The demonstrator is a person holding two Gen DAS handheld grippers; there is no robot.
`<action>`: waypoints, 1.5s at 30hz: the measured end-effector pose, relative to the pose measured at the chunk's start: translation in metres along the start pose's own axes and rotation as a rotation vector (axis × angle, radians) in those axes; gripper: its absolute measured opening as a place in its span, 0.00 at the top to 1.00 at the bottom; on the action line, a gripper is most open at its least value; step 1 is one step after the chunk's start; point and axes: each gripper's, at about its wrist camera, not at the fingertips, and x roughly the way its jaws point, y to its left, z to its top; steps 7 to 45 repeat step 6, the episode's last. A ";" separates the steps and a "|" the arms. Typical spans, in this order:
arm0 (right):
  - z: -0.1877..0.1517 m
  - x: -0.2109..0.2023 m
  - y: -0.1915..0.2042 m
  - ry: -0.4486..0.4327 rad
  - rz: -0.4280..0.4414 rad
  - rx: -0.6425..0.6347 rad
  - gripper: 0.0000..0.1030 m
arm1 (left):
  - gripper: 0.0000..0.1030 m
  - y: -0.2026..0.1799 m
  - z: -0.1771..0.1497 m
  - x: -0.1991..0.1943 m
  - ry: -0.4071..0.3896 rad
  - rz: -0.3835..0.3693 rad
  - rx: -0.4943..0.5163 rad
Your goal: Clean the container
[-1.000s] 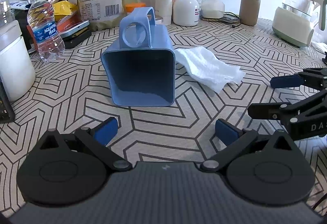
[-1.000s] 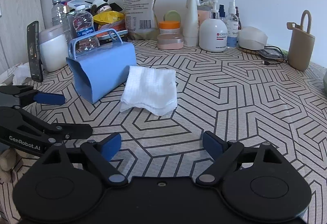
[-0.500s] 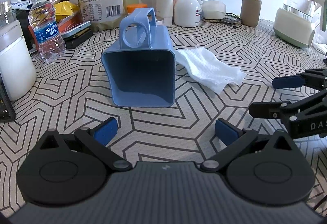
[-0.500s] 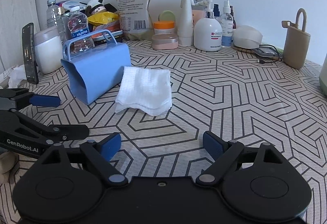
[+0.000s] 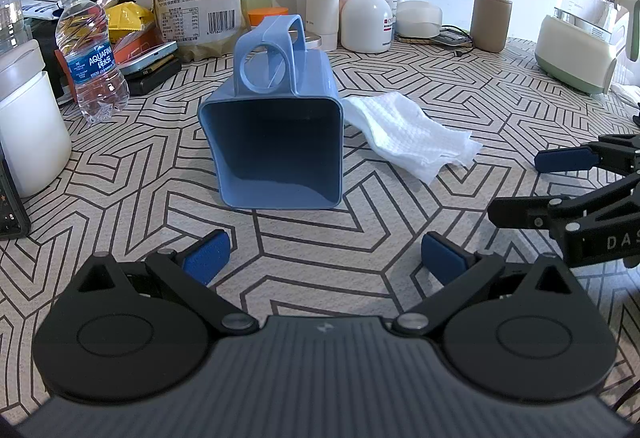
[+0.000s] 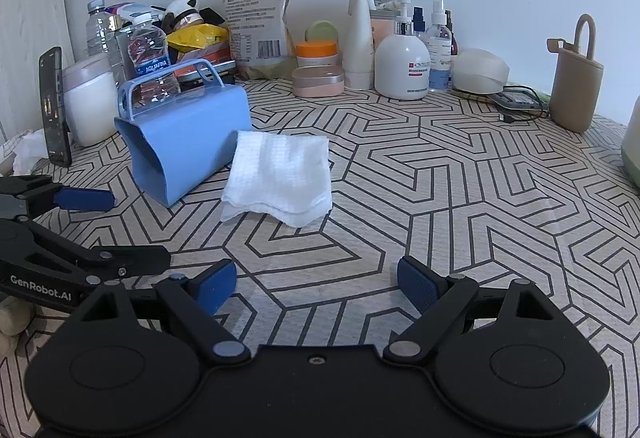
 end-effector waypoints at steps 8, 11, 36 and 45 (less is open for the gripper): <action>0.000 0.000 0.001 0.004 -0.012 0.000 0.10 | 0.00 0.000 0.000 0.000 -0.001 0.000 0.000; 0.000 0.000 0.001 0.004 -0.012 0.000 0.10 | 0.00 0.000 0.000 0.000 -0.001 0.000 0.000; 0.000 0.000 0.001 0.004 -0.012 0.000 0.10 | 0.00 0.000 0.000 0.000 -0.001 0.000 0.000; 0.000 0.000 0.001 0.004 -0.012 0.000 0.10 | 0.00 0.000 0.000 0.000 -0.001 0.000 0.000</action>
